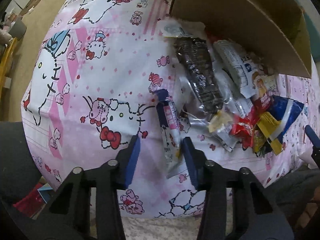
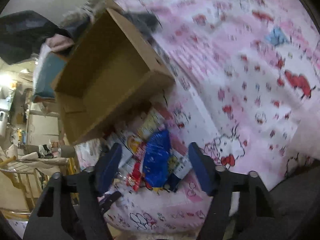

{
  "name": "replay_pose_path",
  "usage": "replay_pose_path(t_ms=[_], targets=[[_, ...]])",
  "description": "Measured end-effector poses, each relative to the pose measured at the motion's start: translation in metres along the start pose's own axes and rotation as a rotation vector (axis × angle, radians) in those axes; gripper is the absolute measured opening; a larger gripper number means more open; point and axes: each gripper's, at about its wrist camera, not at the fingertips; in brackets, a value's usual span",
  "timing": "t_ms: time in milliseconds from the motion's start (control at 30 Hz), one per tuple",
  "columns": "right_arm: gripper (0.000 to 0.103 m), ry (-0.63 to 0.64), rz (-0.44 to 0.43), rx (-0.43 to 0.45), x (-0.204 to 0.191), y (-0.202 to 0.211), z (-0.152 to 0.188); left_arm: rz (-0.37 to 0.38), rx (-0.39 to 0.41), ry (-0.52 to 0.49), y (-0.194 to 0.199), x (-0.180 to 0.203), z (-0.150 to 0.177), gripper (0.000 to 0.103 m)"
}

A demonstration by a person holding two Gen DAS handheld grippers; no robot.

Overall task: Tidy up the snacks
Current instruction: 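Grasp the white-pink stick snack with the left tool while the right tool grasps the blue bag, then carry both snacks over the box and open both tools to drop them inside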

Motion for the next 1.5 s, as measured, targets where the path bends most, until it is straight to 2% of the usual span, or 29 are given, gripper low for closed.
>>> replay_pose_path(t_ms=[33, 67, 100, 267, 367, 433, 533, 600, 733, 800, 900, 1067, 1333, 1500], targets=[[0.068, -0.007, 0.005, -0.017, 0.000, -0.006, 0.000, -0.012, -0.003, 0.005, -0.001, -0.001, 0.001, 0.026], [0.068, -0.011, 0.008, -0.033, 0.001, -0.011, 0.000, -0.014, -0.002, 0.007, -0.004, 0.000, -0.001, 0.017], [0.068, -0.012, 0.020, -0.052, 0.000, -0.019, 0.000, -0.010, -0.004, 0.006, -0.005, -0.001, 0.000, 0.015], [0.066, 0.005, 0.087, -0.134, -0.003, -0.057, 0.004, -0.004, 0.007, 0.004, -0.004, -0.008, 0.001, 0.013], [0.050, 0.042, 0.148, -0.161, -0.008, -0.070, 0.009, -0.007, 0.006, 0.017, -0.001, -0.017, -0.002, 0.013], [0.047, 0.062, 0.168, -0.151, -0.008, -0.073, 0.012, 0.003, -0.004, 0.046, 0.000, -0.029, -0.002, 0.013], [0.037, 0.097, 0.178, -0.134, -0.013, -0.068, 0.015, 0.004, 0.004, 0.088, 0.004, -0.045, -0.006, 0.013], [0.030, 0.084, 0.140, -0.105, -0.014, -0.056, 0.016, 0.010, 0.022, 0.097, 0.009, -0.051, -0.008, 0.013], [0.029, 0.065, 0.032, -0.032, -0.019, -0.021, 0.015, 0.023, 0.086, 0.110, 0.031, -0.061, -0.011, 0.013], [0.029, 0.086, 0.022, 0.018, -0.024, -0.001, 0.011, 0.022, 0.122, 0.113, 0.044, -0.065, -0.016, 0.013], [0.029, 0.115, -0.038, 0.078, -0.029, 0.025, 0.006, 0.039, 0.169, 0.123, 0.063, -0.068, -0.028, 0.013], [0.029, 0.183, -0.113, 0.174, -0.043, 0.056, -0.006, 0.068, 0.278, 0.098, 0.101, -0.050, -0.041, 0.013], [0.029, 0.252, -0.162, 0.254, -0.062, 0.061, -0.033, 0.075, 0.467, -0.066, 0.147, 0.001, -0.088, 0.013], [0.029, 0.250, -0.181, 0.272, -0.069, 0.047, -0.059, 0.086, 0.514, -0.117, 0.164, 0.022, -0.116, 0.013]])
Point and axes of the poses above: each gripper's, at about its wrist camera, not at the fingertips, and y roughly against the way its jaws point, x to its right, z to its underside, and after that the axes turned 14 degrees about -z, right-handed
